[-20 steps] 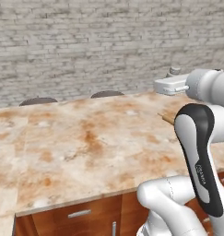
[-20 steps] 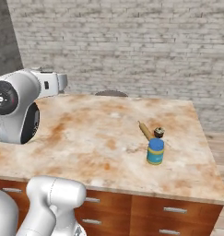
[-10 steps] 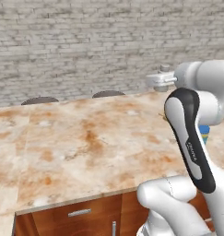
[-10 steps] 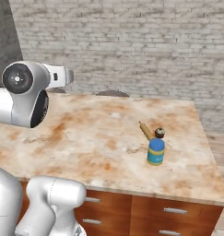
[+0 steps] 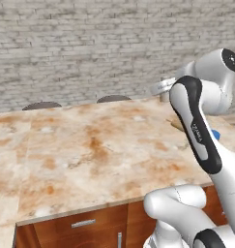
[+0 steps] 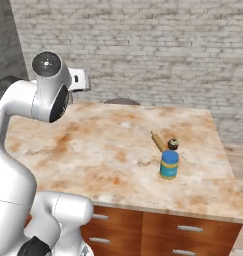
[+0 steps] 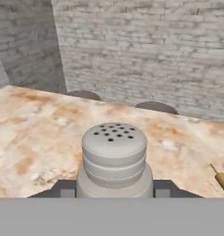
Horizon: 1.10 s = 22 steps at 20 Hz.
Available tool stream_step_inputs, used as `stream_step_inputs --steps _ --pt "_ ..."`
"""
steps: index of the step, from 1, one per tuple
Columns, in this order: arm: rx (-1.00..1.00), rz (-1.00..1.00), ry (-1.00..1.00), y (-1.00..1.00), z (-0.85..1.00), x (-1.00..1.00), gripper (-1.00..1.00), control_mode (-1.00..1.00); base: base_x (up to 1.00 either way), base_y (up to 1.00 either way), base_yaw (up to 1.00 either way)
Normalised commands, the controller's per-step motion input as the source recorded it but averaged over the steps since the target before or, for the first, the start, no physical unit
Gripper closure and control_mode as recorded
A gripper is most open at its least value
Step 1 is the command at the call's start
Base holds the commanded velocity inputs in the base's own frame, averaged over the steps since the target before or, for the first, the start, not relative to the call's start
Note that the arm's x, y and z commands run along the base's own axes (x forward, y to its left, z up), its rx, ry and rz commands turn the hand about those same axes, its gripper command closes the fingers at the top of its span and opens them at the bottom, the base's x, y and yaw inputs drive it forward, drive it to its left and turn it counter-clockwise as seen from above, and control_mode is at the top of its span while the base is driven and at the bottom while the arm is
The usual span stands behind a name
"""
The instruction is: Move the shaker and mayonnaise from the cabinet to the dining counter.
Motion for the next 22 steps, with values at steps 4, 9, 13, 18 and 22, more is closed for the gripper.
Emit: stream_step_inputs --steps 4,9,13,18,22 --pt "-0.26 0.12 0.02 -0.09 -0.85 0.11 1.0 -1.0 0.0 0.0 0.0" --pt "-0.26 0.16 0.0 0.0 -0.88 0.12 1.0 -1.0 0.0 0.0 0.0" --pt "-0.01 0.2 0.0 -0.01 -0.43 0.1 1.0 -1.0 0.0 0.0 0.0" --pt "0.05 0.18 -0.01 -0.03 -0.37 0.21 1.0 -1.0 0.0 0.0 0.0" --pt "0.01 0.17 0.0 -0.09 -0.47 0.23 1.0 -1.0 0.0 0.0 0.0"
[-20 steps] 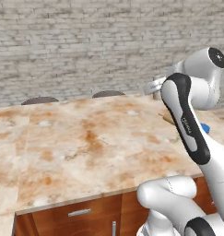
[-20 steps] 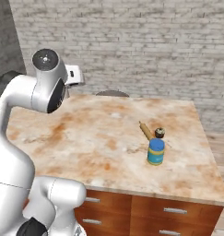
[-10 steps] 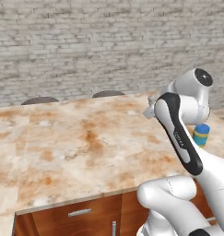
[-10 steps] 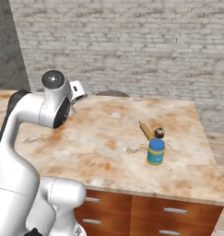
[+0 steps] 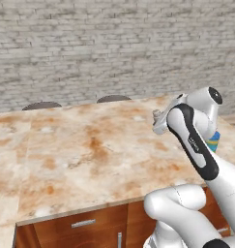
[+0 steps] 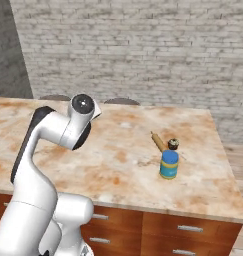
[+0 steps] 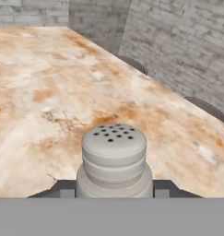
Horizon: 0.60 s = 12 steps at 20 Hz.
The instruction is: Move the shaker and mayonnaise from the cabinet to the dining counter.
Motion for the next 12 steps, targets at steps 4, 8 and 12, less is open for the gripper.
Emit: stream_step_inputs --steps 4,8,12 --pt "0.01 0.15 0.0 -0.08 -0.51 0.11 1.0 -1.0 0.0 0.0 0.0" --pt "0.0 0.13 0.0 -0.09 -0.44 0.02 1.0 -1.0 0.0 0.0 0.0" --pt "0.0 0.1 0.0 -0.09 -0.45 0.0 1.0 -1.0 0.0 0.0 0.0"
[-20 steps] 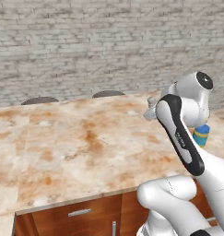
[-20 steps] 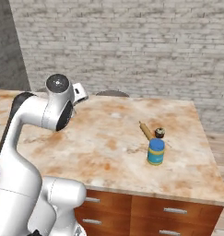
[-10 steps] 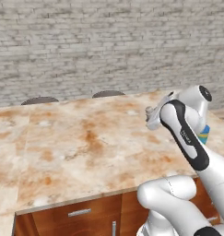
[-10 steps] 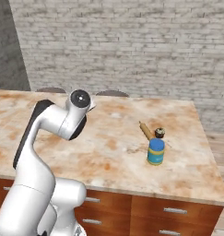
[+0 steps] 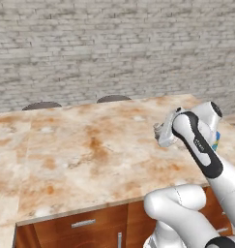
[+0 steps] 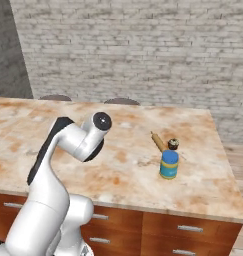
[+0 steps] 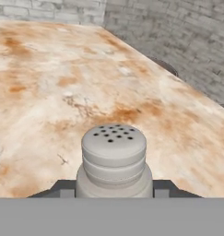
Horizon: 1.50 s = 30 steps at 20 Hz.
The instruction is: Move the shaker and mayonnaise from the cabinet to the dining counter.
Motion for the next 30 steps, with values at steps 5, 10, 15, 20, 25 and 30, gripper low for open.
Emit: stream_step_inputs --steps 5,10,15,20,25,30 --pt "0.0 0.06 0.0 -0.17 -0.33 0.0 1.0 -1.0 0.0 0.0 0.0" --pt "0.0 0.01 0.01 -0.1 -0.21 0.0 1.0 -1.0 0.0 0.0 0.0" --pt "0.09 0.0 0.0 -0.01 -0.15 0.06 1.0 -1.0 0.0 0.0 0.0" --pt "0.19 0.0 0.0 -0.1 -0.15 0.12 1.0 -1.0 0.0 0.0 0.0" --pt "0.14 0.0 0.0 -0.17 -0.17 0.11 1.0 -1.0 0.0 0.0 0.0" --pt "0.06 0.0 0.0 -0.12 -0.22 0.09 1.0 -1.0 0.0 0.0 0.0"
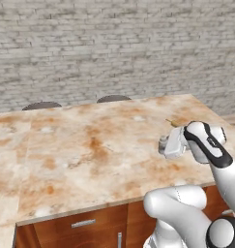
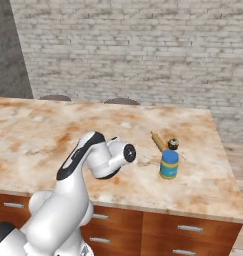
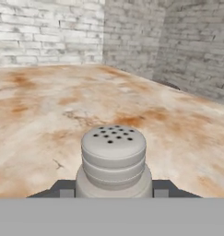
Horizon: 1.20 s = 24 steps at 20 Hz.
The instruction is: Move the shaker and mayonnaise from the cabinet to the dining counter.
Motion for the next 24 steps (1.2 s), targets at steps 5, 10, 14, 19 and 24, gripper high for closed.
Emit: stream_step_inputs --steps 5,10,14,19,24 --pt "0.0 0.0 0.0 0.0 -0.24 0.09 1.0 -1.0 0.0 0.0 0.0" --pt "0.0 0.0 0.01 -0.01 -0.24 0.09 1.0 -1.0 0.0 0.0 0.0" --pt "0.02 0.0 0.02 -0.08 -0.19 0.09 1.0 -1.0 0.0 0.0 0.0" --pt "0.0 0.0 0.01 -0.06 -0.23 0.08 1.0 -1.0 0.0 0.0 0.0" --pt "0.04 0.0 0.02 -0.05 -0.23 0.06 1.0 -1.0 0.0 0.0 0.0"
